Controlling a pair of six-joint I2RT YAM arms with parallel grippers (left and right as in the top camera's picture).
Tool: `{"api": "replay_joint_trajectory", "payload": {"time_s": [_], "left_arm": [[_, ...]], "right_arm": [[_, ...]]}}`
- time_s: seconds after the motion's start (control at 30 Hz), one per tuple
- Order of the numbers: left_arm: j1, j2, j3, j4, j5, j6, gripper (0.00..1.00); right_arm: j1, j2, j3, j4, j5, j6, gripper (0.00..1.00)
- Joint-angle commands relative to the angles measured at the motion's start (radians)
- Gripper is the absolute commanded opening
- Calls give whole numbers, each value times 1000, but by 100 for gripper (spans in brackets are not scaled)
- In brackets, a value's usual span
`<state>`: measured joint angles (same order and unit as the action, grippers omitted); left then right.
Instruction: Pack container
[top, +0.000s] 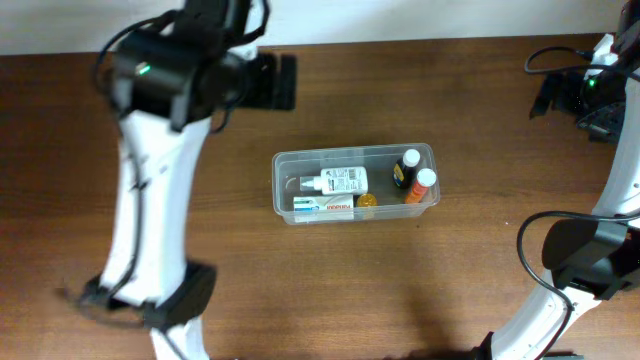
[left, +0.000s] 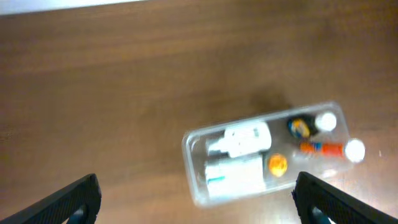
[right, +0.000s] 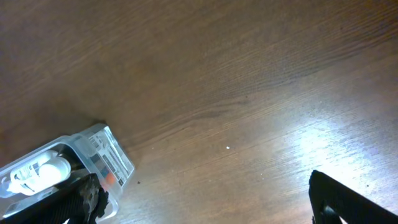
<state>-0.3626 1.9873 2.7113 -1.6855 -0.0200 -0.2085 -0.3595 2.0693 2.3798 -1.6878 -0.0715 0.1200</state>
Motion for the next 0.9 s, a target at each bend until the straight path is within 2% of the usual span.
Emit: {"api": "replay_joint_trajectory", "payload": {"time_s": [0.0, 0.17, 0.43, 0.63, 0.73, 0.87], "left_arm": [[20, -196, -248, -2, -36, 13, 99], [19, -457, -550, 0, -69, -69, 99], [19, -849, -882, 104, -101, -206, 99], [19, -1006, -1006, 65, -100, -225, 99], [19, -1042, -1015, -3, -101, -225, 99], [19, -1069, -1017, -2, -78, -221, 99]], "right_arm": [[-8, -19, -4, 1, 2, -3, 98], [-8, -19, -4, 1, 2, -3, 98], [-8, -19, -4, 1, 2, -3, 99], [-8, -19, -4, 1, 2, -3, 98], [-8, -19, -4, 1, 2, -3, 98], [-8, -19, -4, 1, 2, -3, 98]]}}
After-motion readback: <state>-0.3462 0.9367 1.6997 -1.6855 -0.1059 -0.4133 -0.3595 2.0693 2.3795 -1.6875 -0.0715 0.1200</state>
